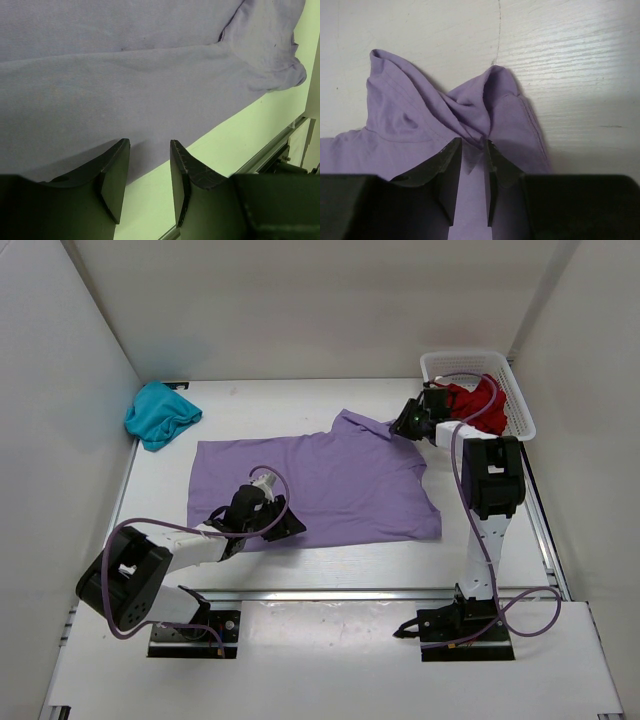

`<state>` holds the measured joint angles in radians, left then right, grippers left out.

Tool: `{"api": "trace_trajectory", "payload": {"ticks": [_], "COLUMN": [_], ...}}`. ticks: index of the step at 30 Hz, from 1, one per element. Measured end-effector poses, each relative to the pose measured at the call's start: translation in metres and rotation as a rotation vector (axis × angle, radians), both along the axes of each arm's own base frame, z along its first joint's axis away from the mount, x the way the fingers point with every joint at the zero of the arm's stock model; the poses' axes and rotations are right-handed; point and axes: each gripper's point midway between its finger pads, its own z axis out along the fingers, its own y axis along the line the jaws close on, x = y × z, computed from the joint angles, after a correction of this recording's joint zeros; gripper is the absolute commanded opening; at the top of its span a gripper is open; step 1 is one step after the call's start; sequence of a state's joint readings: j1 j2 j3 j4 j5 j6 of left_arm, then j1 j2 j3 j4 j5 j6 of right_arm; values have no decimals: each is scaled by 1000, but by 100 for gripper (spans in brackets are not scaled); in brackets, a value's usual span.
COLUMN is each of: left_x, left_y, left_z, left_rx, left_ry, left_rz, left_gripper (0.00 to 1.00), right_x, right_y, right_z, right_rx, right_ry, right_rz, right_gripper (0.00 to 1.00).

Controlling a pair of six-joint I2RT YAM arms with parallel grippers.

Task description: Fold and stack the t-shirts

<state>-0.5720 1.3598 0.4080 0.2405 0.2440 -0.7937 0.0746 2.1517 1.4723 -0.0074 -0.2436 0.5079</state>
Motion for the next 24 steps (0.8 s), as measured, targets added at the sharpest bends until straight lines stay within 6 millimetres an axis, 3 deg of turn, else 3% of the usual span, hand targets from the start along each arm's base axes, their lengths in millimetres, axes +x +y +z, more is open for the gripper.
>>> {"api": "trace_trajectory", "payload": {"ticks": [7, 16, 24], "left_x": [0, 2, 4], "left_y": [0, 1, 3], "left_z": [0, 1, 1], "left_rx": [-1, -3, -2], "left_ry": [0, -5, -5], "left_rz": [2, 6, 13], "left_gripper": [48, 49, 49], "right_x": [-2, -3, -3], "right_y": [-4, 3, 6], "right_z": [-1, 2, 1], "right_rx": [52, 122, 146], "right_ry": [6, 1, -1], "right_rz": [-2, 10, 15], "right_gripper": [27, 21, 1]}}
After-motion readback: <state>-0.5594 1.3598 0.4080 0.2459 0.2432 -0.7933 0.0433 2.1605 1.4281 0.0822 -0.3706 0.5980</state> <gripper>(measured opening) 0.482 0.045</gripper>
